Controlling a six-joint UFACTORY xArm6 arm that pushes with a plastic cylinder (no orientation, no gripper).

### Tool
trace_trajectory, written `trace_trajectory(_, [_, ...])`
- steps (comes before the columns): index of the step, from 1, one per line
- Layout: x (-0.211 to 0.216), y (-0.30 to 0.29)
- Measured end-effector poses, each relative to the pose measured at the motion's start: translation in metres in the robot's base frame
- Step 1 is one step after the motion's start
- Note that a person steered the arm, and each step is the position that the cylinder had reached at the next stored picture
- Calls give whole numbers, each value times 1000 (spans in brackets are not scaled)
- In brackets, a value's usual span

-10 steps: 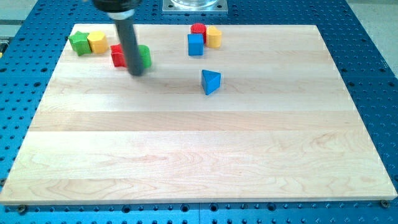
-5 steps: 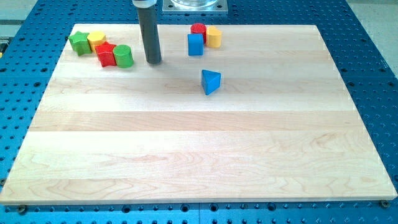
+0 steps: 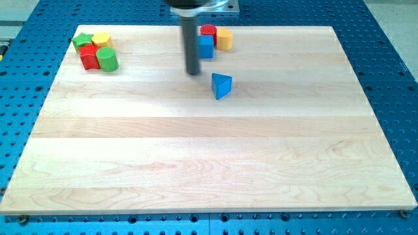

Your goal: Push the green circle into the red star

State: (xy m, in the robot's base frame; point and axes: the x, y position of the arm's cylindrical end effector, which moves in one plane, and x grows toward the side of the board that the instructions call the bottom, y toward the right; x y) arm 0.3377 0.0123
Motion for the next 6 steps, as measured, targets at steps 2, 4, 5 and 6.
trace_trajectory(2, [68,112])
trace_trajectory(4, [65,-28])
trace_trajectory(5, [62,-53])
trace_trajectory(6, [82,-4])
